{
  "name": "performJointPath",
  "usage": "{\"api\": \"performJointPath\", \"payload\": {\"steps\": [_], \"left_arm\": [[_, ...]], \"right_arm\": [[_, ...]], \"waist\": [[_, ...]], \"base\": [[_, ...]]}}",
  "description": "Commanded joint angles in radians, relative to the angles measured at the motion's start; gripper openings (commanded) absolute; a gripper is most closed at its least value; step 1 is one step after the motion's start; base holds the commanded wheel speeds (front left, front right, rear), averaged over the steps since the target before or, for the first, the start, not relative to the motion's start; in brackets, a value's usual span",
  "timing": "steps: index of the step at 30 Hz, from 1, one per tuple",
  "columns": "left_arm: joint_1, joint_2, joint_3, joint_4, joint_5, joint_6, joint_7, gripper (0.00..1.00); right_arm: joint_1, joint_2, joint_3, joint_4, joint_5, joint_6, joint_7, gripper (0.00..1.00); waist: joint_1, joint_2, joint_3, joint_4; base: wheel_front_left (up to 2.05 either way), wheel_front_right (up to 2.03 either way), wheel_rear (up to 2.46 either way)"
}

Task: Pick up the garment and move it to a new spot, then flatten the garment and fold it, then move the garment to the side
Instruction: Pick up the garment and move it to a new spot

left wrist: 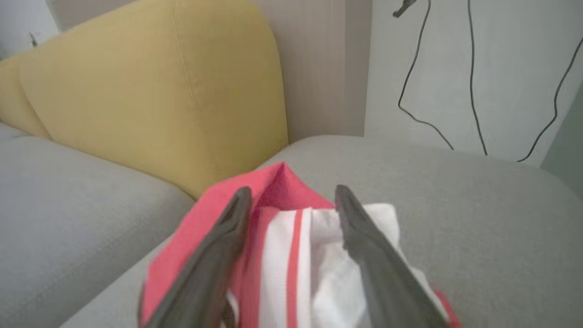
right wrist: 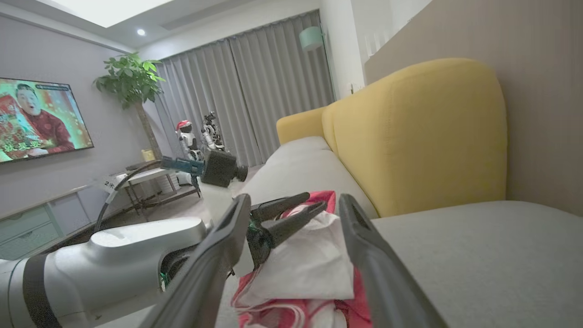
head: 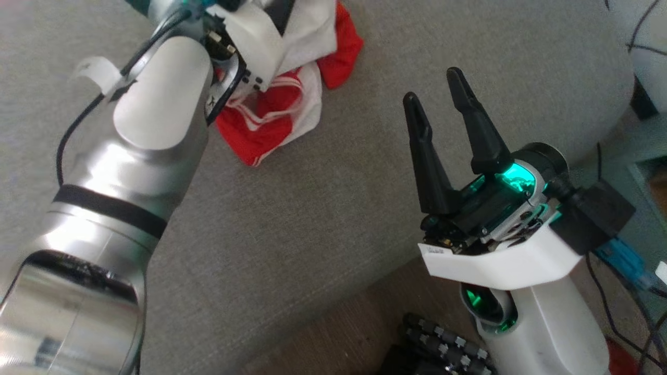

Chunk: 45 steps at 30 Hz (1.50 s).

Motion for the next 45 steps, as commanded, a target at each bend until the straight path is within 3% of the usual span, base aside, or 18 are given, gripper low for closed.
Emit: {"api": "performJointPath", "payload": {"steps": [1, 5, 15, 22, 26, 34, 41, 45], "left_arm": [[-0.040, 0.004, 0.012, -0.014, 0.010, 0.004, -0.015, 1.00], [-0.045, -0.011, 0.004, -0.006, 0.013, 0.005, -0.019, 1.00], [0.107, -0.018, 0.092, -0.338, -0.005, 0.075, -0.020, 1.00], [0.397, 0.057, 0.264, -0.569, -0.026, 0.162, -0.021, 1.00], [0.670, 0.058, 0.365, -0.735, -0.018, 0.185, -0.021, 1.00], [1.032, -0.032, 0.488, -0.903, -0.002, 0.211, -0.021, 1.00], [1.195, -0.043, 0.488, -1.020, 0.056, 0.212, -0.021, 1.00], [1.263, -0.043, 0.479, -1.011, 0.093, 0.218, -0.021, 1.00]], "right_arm": [[-0.016, 0.013, 0.009, -0.036, 0.008, 0.007, -0.007, 1.00], [-0.019, 0.013, -0.005, -0.034, 0.001, 0.007, -0.007, 1.00], [-0.008, 0.013, -0.058, 0.011, -0.075, 0.007, -0.007, 1.00], [0.036, 0.013, -0.140, 0.078, -0.161, 0.007, -0.007, 1.00], [0.084, 0.013, -0.206, 0.104, -0.211, 0.007, -0.007, 1.00], [0.215, 0.014, -0.305, 0.133, -0.258, 0.007, -0.007, 1.00], [0.343, 0.014, -0.338, 0.096, -0.282, 0.007, -0.007, 1.00], [0.390, 0.014, -0.344, 0.082, -0.284, 0.007, -0.007, 1.00]], "waist": [[0.0000, 0.0000, 0.035, -0.021], [0.0000, 0.0000, 0.034, 0.004], [0.0000, 0.0000, -0.067, 0.205], [0.0000, 0.0000, -0.167, 0.329], [0.0000, 0.0000, -0.221, 0.399], [0.0000, 0.0000, -0.333, 0.480], [0.0000, 0.0000, -0.445, 0.511], [0.0000, 0.0000, -0.463, 0.514]], "base": [[0.00, 0.00, 0.00], [0.00, 0.00, 0.00], [0.00, 0.00, 0.00], [0.00, 0.00, 0.00], [0.00, 0.00, 0.00], [0.00, 0.00, 0.00], [0.00, 0.00, 0.00], [0.00, 0.00, 0.00]]}}
